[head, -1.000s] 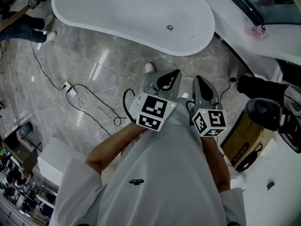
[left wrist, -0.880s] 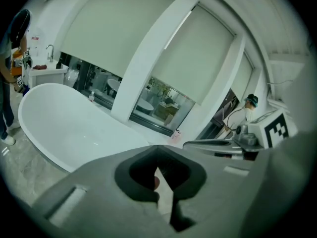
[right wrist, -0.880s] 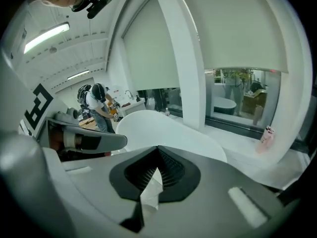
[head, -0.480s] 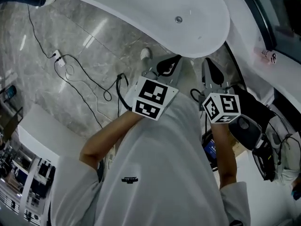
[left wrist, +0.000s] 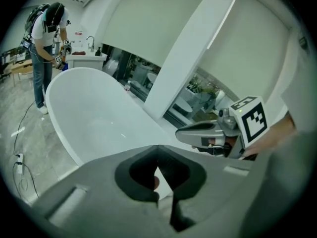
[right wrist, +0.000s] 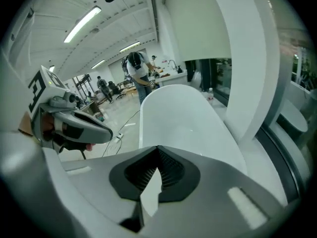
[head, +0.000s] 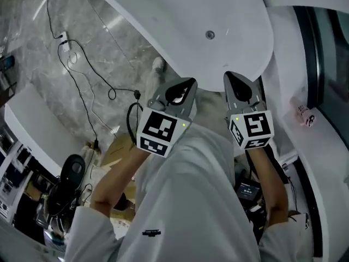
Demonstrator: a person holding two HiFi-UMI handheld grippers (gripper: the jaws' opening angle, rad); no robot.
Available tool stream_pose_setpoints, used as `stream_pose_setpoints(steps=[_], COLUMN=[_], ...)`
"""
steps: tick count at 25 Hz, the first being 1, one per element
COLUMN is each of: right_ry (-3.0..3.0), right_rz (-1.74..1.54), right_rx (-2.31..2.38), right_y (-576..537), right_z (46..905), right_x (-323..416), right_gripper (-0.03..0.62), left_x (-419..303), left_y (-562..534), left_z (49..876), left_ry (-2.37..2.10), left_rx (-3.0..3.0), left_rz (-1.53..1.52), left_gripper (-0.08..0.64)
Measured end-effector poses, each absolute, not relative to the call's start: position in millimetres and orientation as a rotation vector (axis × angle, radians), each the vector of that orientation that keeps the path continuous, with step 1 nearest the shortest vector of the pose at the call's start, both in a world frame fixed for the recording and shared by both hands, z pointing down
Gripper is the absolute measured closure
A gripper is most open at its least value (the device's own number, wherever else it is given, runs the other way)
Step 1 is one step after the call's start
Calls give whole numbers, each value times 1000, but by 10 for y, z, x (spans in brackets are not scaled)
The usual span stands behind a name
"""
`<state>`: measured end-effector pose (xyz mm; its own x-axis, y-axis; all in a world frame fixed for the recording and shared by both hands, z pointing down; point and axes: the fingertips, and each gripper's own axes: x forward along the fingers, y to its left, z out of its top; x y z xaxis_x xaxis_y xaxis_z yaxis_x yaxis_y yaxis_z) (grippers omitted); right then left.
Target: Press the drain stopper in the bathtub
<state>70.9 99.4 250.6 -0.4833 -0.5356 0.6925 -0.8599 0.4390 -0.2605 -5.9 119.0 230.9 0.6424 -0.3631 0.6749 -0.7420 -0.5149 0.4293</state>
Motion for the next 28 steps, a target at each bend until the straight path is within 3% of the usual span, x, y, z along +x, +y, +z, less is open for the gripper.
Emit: stream_pose_setpoints(steps=[14, 28], right_ry=[-2118, -1999], right_rz=[771, 882], right_rx=[944, 1104], right_y=[366, 123], right_z=[4700, 6612], right_x=[1055, 1161], right_gripper=[592, 589], left_x=[180, 503], left_y=[620, 128], left_z=[4265, 5624], left_ry=[-1000, -976], left_rx=[1843, 1864], left_rz=[635, 677], left_gripper=[560, 561])
